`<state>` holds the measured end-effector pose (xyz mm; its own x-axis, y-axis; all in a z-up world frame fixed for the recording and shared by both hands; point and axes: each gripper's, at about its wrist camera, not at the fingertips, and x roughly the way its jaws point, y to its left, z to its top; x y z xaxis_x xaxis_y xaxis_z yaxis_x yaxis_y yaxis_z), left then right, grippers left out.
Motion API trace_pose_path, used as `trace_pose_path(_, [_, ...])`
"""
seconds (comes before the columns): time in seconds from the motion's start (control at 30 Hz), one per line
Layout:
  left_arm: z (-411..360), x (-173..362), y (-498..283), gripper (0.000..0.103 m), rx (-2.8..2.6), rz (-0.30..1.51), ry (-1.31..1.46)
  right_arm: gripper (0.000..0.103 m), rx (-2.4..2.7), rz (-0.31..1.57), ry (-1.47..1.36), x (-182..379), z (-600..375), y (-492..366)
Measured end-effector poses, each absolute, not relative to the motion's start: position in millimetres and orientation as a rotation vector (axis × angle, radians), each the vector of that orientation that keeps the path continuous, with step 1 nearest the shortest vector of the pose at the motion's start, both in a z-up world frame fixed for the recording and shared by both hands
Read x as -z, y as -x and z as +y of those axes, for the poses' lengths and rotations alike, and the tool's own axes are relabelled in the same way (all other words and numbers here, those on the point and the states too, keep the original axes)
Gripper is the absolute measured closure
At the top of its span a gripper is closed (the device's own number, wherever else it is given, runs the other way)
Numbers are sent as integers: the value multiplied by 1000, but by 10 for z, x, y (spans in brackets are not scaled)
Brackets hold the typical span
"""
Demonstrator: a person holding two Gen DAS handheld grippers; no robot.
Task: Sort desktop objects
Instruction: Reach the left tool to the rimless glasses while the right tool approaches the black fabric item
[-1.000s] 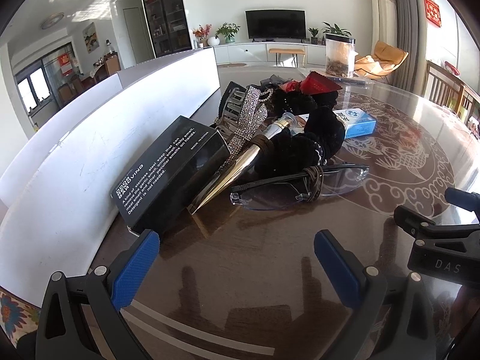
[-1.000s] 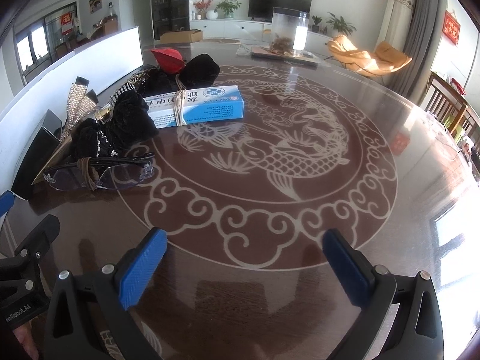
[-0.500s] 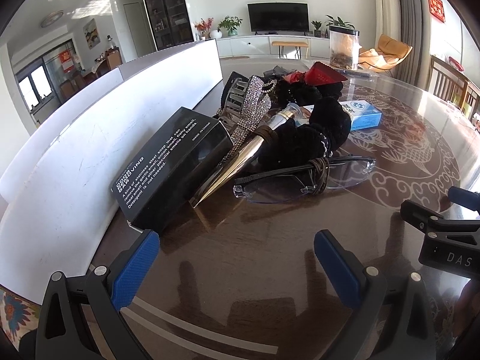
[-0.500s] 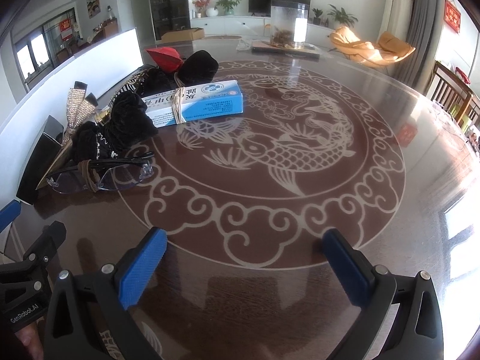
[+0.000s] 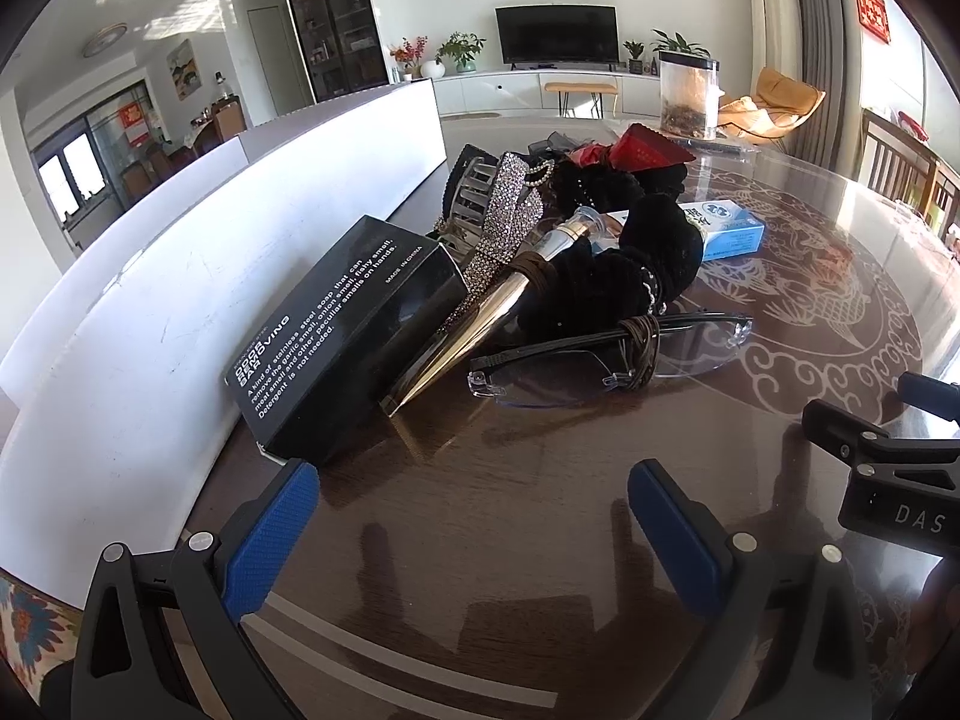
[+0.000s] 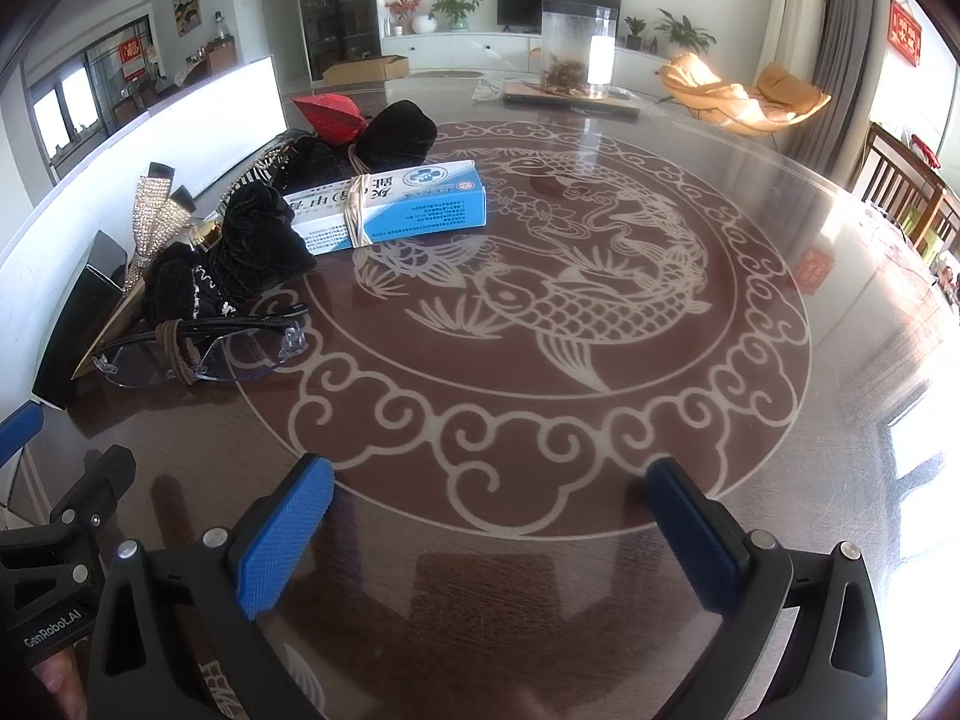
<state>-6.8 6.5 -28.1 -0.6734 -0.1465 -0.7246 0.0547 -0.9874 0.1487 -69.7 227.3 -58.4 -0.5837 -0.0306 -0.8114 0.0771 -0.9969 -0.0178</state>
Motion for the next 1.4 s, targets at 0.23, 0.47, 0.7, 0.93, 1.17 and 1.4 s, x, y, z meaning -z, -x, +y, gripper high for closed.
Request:
trace_pose_path(0.23, [139, -100, 129, 0, 2791, -408, -896, 0, 2742, 79, -1403, 583, 2273, 694])
trace_pose_path(0.47, [43, -159, 883, 0, 2731, -463, -945, 0, 2742, 79, -1403, 583, 2273, 693])
trace_pose_path(0.7, [-34, 112, 952, 0, 2825, -419, -1182, 0, 2740, 78, -1402, 587, 2269, 699])
trace_pose_path(0.93, [-68, 117, 529, 0, 2960, -402, -1346, 0, 2740, 78, -1402, 584, 2271, 692])
trace_pose_path(1.17, [-321, 77, 687, 0, 2868, -330, -1355, 0, 2740, 78, -1402, 581, 2269, 690])
trace_pose_path(1.4, [174, 3, 298, 0, 3055, -401, -1481, 0, 2740, 72, -1399, 575, 2275, 679])
